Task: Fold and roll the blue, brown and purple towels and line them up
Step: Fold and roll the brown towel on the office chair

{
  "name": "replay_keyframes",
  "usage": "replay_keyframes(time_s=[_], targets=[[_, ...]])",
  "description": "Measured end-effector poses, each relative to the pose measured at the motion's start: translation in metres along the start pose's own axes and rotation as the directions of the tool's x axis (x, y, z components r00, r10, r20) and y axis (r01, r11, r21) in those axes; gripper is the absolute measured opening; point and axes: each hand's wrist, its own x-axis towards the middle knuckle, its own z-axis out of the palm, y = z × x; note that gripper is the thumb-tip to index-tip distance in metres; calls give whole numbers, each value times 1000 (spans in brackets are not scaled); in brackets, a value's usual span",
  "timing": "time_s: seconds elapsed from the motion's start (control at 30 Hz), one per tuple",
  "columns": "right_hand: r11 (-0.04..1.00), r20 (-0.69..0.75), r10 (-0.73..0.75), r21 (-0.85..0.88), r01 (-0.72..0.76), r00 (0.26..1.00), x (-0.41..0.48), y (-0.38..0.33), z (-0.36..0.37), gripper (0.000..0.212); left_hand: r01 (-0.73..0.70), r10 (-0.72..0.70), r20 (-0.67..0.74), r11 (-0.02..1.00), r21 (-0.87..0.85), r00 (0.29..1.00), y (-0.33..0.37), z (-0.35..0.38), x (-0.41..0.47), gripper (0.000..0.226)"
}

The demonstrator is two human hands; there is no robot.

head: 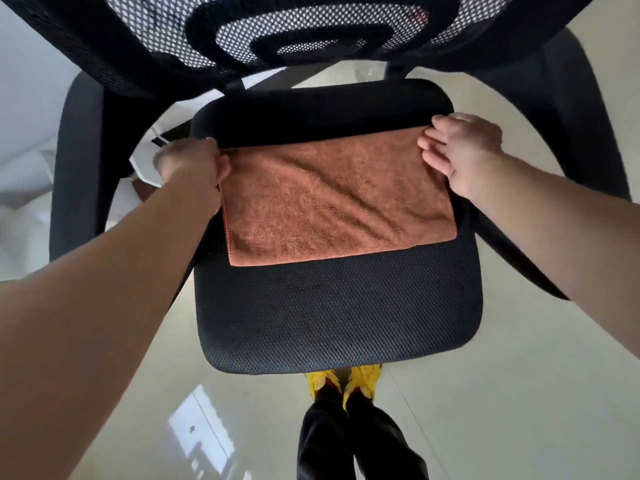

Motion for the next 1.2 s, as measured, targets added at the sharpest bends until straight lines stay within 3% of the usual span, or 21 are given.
replay_keyframes(time_s=[0.07,0.1,0.13,0.2,0.23,0.3,0.37,0.47,0.57,0.67,0.73,0.83,0.9,0.97,1.03,1.1,1.13,1.2], targets=[[964,15,-221,-148,221,975,-14,8,10,20,-319,325,-14,934,162,945,-6,8,-17,24],[943,80,-262,-191,273,962,-22,15,19,16,-468,470,49,853,232,881,-11,11,-26,23],[938,163,-241,-215,273,957,-31,24,29,13,-610,578,199,720,331,791,-19,15,-35,22],[965,279,-72,-222,137,958,-40,40,46,16,-804,616,525,370,466,588,-43,23,-39,27],[980,288,14,-195,44,957,-37,45,49,18,-823,581,610,205,530,539,-52,23,-37,35],[995,215,92,-69,-79,972,-20,44,42,23,-773,517,643,57,632,565,-68,15,-23,52],[990,87,118,69,-124,989,1,34,19,28,-719,500,608,43,694,616,-80,1,-10,62],[990,-38,87,112,-82,995,18,19,-14,33,-659,532,525,85,747,664,-93,-21,-8,66],[995,-113,16,102,-5,993,-3,18,-17,26,-653,584,496,80,753,643,-103,-22,-24,60],[999,-81,-10,-48,6,997,-40,54,-20,12,-707,580,569,17,708,583,-124,-18,-39,58],[989,-23,61,-134,-63,998,-50,85,-32,13,-678,563,539,54,733,627,-137,-23,-39,59],[982,-109,79,-164,-96,991,-37,100,-56,18,-655,563,510,75,752,650,-144,-30,-34,65],[956,-221,-47,-292,-20,974,-23,96,-65,15,-622,557,461,132,772,691,-141,-35,-31,69],[865,-255,-233,-495,81,938,-14,87,-68,19,-588,553,406,199,784,728,-133,-41,-30,73],[763,-163,-334,-625,165,928,-9,77,-65,39,-655,624,452,129,745,637,-121,-42,-30,71],[668,-48,-327,-718,195,944,-6,68,-55,57,-764,645,606,-53,643,465,-107,-36,-28,75],[615,8,-314,-760,209,949,-4,64,-50,58,-799,612,673,-107,591,416,-99,-31,-24,82],[554,94,-261,-800,229,961,-1,60,-41,50,-817,496,740,-101,568,454,-84,-21,-14,103]])
